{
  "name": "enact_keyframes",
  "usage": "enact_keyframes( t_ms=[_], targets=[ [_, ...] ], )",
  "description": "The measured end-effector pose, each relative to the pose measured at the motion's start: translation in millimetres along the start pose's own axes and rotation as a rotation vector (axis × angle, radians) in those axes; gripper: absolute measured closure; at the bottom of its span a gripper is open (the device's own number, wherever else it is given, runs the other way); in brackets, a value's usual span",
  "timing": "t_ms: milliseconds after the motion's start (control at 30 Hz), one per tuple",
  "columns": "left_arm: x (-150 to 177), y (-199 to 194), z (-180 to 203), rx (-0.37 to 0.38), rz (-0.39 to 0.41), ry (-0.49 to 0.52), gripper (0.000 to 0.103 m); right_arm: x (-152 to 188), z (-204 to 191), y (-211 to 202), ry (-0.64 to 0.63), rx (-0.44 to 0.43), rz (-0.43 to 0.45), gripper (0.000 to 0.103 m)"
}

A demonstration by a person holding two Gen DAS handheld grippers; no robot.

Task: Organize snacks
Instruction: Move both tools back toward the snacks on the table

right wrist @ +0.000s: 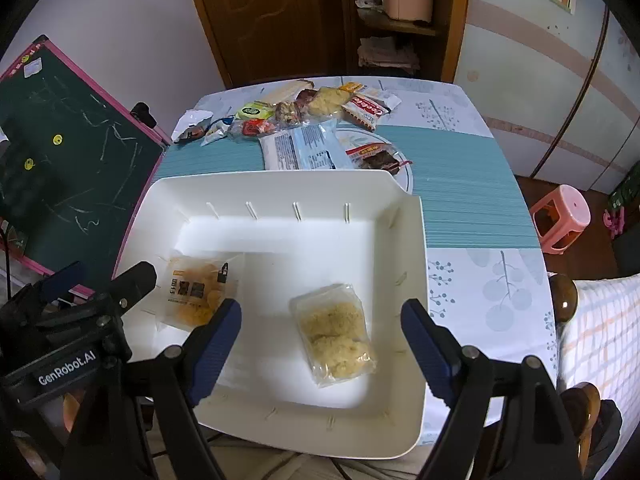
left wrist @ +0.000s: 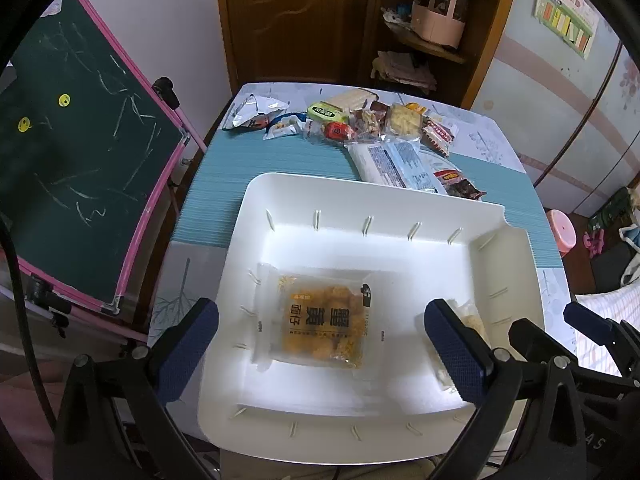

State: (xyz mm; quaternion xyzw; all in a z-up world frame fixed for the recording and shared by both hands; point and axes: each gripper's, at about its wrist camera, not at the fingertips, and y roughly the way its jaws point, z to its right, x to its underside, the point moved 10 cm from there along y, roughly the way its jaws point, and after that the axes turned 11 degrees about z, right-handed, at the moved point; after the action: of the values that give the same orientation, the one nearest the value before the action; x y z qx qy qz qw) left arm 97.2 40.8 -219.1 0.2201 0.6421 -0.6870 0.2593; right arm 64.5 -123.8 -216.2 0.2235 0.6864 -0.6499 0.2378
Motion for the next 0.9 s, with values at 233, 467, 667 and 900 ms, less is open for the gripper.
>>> enact_keyframes(
  t_ms=[233,467,667,900],
  targets=[
    [-20.4,-13.9,2.4,0.032,0.037,-0.002,0.001,-17.7,5.8,-10.2,-0.004,-0.006,0.054,0.02],
    [-69.7,-35.7,2.3,-0.015,0.154,0.033,0.001,-57.0,23.9,-27.8,-0.037,0.043,0.149,0.02],
    [-111.8,-55.9,7.9,-0.035,0.247,0.063,0.001,-96.6,26.8,-52.7,-0.102,0.046,0.234,0.02],
    [-161.2,-79.9,24.0,-0.028,0.349,0.097,0.001,-144.2,27.4,-73.3,-0.163,0.058,0.32,0.02]
  ],
)
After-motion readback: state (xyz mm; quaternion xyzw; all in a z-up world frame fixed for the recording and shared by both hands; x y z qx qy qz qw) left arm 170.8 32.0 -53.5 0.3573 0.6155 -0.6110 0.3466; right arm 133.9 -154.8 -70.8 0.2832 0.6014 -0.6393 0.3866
